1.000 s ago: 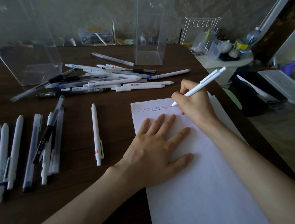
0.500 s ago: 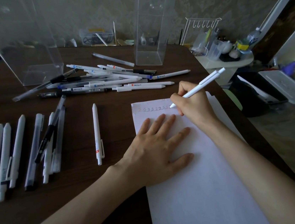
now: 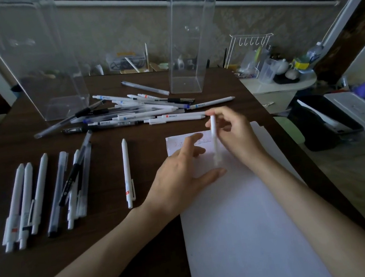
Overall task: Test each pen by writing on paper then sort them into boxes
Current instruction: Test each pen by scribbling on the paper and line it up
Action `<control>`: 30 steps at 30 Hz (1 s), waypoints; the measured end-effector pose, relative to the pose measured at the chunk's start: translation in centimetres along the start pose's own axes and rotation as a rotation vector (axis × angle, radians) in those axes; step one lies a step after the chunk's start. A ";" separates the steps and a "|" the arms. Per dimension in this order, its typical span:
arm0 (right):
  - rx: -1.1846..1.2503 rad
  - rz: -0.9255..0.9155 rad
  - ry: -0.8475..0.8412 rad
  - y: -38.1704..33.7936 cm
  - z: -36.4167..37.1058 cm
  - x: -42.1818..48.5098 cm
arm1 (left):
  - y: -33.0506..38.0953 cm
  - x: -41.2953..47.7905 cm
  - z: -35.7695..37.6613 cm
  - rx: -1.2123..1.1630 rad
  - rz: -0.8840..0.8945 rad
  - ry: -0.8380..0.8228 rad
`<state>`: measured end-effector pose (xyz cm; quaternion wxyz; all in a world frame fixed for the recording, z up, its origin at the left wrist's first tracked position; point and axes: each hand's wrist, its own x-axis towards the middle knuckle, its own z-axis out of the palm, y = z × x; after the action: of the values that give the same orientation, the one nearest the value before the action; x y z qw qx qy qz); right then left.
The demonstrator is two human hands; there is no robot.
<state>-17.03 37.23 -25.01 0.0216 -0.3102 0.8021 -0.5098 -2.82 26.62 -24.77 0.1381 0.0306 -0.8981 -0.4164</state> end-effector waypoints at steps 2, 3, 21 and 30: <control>0.104 0.031 -0.026 -0.4 -0.2 -0.2 | -0.1 0.1 0.0 -0.037 -0.017 -0.009; 0.174 0.041 -0.030 -0.6 -0.3 -0.2 | -0.2 0.2 0.0 -0.026 -0.007 -0.024; 0.122 -0.026 -0.242 -0.9 0.1 -0.5 | -0.6 -0.3 -0.1 0.141 0.071 -0.029; -0.223 -0.086 -0.261 -0.2 0.3 -0.1 | -1.0 -3.9 -3.3 0.713 -0.086 0.066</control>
<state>-16.79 37.02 -25.04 0.0694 -0.4083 0.8301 -0.3733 1.78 24.21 -24.41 0.1301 0.1280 -0.9799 -0.0810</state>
